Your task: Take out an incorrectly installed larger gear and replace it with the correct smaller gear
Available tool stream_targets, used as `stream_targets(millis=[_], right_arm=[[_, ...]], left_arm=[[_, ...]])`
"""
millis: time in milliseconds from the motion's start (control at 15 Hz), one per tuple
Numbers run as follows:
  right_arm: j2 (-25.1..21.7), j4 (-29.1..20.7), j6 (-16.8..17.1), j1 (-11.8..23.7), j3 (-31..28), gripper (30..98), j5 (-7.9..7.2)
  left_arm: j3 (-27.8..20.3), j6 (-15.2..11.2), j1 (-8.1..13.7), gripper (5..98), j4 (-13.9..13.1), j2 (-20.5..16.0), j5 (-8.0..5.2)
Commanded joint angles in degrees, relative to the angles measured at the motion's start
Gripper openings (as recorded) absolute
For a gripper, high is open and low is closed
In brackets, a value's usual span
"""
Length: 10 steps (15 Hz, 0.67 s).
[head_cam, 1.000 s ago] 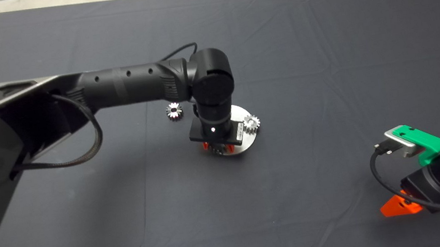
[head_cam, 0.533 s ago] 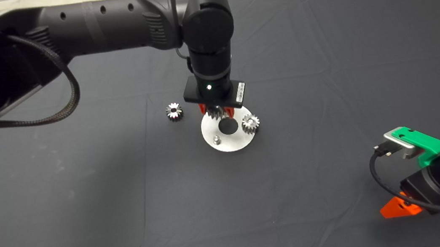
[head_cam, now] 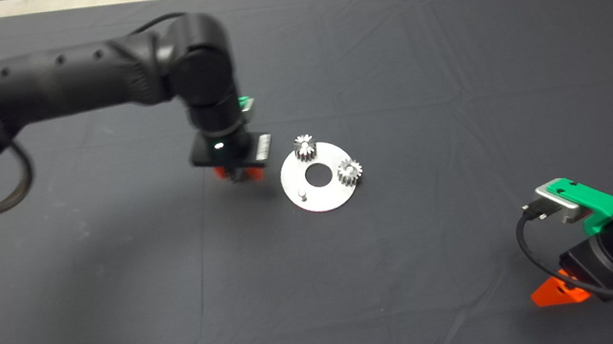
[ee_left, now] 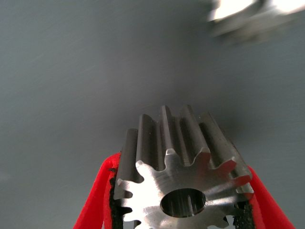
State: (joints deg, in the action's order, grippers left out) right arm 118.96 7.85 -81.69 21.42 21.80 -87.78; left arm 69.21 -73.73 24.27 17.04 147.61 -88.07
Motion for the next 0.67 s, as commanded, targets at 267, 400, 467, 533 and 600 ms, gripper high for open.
stream_targets(millis=[267, 400, 467, 533, 600], right_arm=[[1.51, -2.14, -0.4, 0.73, -0.58, 97.7, -4.64], [1.51, -2.14, -0.55, 0.73, -0.63, 97.7, -4.59], [1.51, -2.14, -0.57, 0.73, -0.63, 97.7, -4.59], [1.51, -2.14, -0.56, 0.73, -0.63, 97.7, -4.59], [1.51, -2.14, -0.57, 0.73, -0.63, 97.7, -4.5]], left_arm=[[-7.84, -1.01, -1.5, 37.6, 4.94, -9.27, -2.37], [-7.7, -0.97, -1.51, 37.8, 4.85, -8.78, -2.46], [-7.66, -0.92, -1.55, 37.8, 4.85, -8.82, -2.46], [-7.6, -0.8, -1.59, 37.8, 4.85, -8.78, -2.46], [-7.45, -0.8, -1.51, 37.9, 4.85, -8.69, -2.46]])
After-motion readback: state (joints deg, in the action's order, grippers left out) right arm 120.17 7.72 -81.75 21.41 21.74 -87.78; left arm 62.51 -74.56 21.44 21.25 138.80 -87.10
